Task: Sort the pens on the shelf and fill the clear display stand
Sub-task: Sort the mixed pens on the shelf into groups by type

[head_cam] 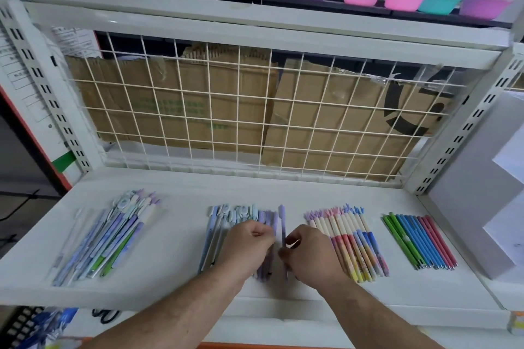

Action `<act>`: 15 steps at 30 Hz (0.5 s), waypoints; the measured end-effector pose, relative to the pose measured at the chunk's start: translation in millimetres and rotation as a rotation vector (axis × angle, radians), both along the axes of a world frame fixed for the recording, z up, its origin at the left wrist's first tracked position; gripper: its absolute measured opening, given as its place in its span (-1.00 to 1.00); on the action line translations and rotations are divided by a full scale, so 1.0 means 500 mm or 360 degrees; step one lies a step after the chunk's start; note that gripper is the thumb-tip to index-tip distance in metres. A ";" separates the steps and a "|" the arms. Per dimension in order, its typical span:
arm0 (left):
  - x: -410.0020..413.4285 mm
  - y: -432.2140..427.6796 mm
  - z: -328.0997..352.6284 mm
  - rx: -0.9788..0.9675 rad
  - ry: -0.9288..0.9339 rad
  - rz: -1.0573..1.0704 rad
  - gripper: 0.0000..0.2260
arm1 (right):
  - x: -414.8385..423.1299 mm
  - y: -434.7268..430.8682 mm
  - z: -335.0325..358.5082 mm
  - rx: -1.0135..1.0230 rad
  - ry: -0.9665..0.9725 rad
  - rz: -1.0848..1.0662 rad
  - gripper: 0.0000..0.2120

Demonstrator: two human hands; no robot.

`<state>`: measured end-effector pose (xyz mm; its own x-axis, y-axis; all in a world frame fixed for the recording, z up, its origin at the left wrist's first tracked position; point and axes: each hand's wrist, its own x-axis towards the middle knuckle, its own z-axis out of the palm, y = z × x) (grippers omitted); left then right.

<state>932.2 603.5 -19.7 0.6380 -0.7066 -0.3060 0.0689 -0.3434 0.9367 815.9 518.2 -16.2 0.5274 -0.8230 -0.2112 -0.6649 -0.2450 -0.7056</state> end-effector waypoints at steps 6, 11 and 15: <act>0.028 0.019 -0.010 0.0001 -0.0223 -0.0001 -0.90 | 0.018 -0.002 -0.020 -0.0088 0.0248 0.0028 -0.93; 0.035 0.030 -0.015 0.0012 -0.0253 -0.0011 -0.90 | 0.026 -0.001 -0.031 -0.0188 0.0263 0.0027 -0.96; 0.038 0.038 -0.014 0.0025 -0.0249 -0.0009 -0.91 | 0.026 -0.002 -0.036 -0.0185 0.0229 0.0020 -0.93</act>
